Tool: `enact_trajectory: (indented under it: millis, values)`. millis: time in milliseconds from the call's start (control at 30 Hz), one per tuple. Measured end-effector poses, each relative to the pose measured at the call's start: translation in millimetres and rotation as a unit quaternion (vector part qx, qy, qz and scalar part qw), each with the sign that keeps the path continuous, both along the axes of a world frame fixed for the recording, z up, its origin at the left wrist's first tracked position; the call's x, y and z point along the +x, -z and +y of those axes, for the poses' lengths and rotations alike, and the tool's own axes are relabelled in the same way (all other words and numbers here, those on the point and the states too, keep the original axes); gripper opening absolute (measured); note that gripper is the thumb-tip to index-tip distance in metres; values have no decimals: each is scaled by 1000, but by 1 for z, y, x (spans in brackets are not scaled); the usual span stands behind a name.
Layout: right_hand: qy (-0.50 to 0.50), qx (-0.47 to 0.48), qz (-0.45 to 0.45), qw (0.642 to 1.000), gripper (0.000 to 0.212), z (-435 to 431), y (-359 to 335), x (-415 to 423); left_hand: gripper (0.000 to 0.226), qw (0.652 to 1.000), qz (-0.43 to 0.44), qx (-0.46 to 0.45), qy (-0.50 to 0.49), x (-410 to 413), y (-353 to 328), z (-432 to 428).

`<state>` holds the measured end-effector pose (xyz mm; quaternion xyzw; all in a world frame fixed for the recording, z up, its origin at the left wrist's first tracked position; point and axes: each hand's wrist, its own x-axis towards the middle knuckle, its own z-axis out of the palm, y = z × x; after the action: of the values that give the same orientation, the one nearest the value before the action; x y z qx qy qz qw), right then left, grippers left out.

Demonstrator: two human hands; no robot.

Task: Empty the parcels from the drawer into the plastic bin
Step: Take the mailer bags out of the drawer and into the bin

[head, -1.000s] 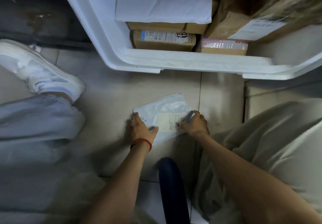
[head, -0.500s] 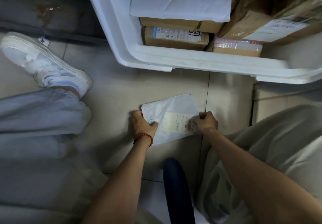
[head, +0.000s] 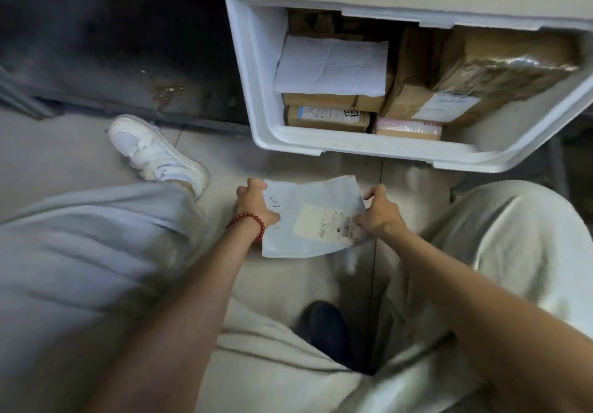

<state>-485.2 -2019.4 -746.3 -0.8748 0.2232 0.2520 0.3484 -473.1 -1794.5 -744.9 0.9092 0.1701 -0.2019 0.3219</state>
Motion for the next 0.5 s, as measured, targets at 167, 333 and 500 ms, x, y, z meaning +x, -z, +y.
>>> enact_trajectory:
  millis: [167, 333, 500]
  values:
    - [-21, 70, -132, 989, 32, -4, -77, 5, 47, 993, -101, 36, 52, 13, -77, 19]
    - [-30, 102, -177, 979, 23, -29, -122, -18, 35, 976, -188, 3, 110, -1, -124, 10]
    - [16, 126, -246, 961, 20, -53, -141, -46, 28, 960, -250, -91, 84, -12, -145, -11]
